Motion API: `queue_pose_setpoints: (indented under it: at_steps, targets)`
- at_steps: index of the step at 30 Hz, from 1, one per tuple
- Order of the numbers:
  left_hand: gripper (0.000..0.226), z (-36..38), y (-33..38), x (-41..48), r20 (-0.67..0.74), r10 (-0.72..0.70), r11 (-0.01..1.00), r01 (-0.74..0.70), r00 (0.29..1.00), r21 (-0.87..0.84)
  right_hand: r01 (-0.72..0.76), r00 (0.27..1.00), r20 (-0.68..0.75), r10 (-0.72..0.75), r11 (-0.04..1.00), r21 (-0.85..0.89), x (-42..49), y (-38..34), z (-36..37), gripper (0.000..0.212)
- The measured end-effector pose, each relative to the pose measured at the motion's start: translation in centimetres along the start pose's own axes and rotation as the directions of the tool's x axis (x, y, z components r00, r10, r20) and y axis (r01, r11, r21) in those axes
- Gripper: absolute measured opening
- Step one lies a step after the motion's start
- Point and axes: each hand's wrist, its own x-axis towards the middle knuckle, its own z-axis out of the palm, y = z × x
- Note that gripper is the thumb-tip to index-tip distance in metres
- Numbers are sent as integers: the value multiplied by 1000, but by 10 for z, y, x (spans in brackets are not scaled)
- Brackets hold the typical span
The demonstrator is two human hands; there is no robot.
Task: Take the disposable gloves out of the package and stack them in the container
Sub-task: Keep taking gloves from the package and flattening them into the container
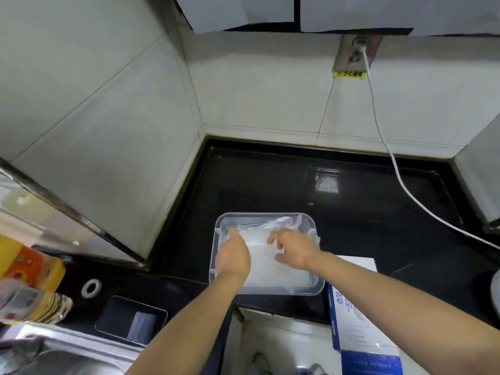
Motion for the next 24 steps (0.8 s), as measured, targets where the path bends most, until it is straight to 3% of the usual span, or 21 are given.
queue_pose_setpoints:
  at_steps: [1,2,4,7,8,11,13,18,24]
  targets:
    - [38,-4,2,-5,16,4,998,-3,1000,-56,-19,1000,21,19,1000,-16,1,1,7,40]
    - [45,-2,0,-7,-75,142,990,-141,987,28,-33,999,40,34,999,-23,2,2,13,43]
    - [50,1,5,-4,-71,345,930,-331,936,157,-38,997,72,40,999,-32,6,-1,21,48]
    - [42,12,14,-3,106,487,791,-489,867,369,-49,994,97,53,998,-37,10,-6,28,52]
    - [43,18,12,-1,193,471,739,-505,861,446,-50,992,110,56,997,-52,11,-6,31,54]
    - [62,25,-6,11,312,226,790,-361,923,496,-75,981,171,93,991,-108,11,2,37,65]
    - [77,24,-18,18,372,149,784,-339,916,520,-94,972,202,123,984,-149,10,9,39,71]
    - [94,24,-22,25,466,95,763,-365,880,533,-114,943,287,170,973,-201,15,10,44,91]
    - [93,33,-31,33,462,117,729,-392,879,562,-165,933,281,227,960,-228,24,9,57,93]
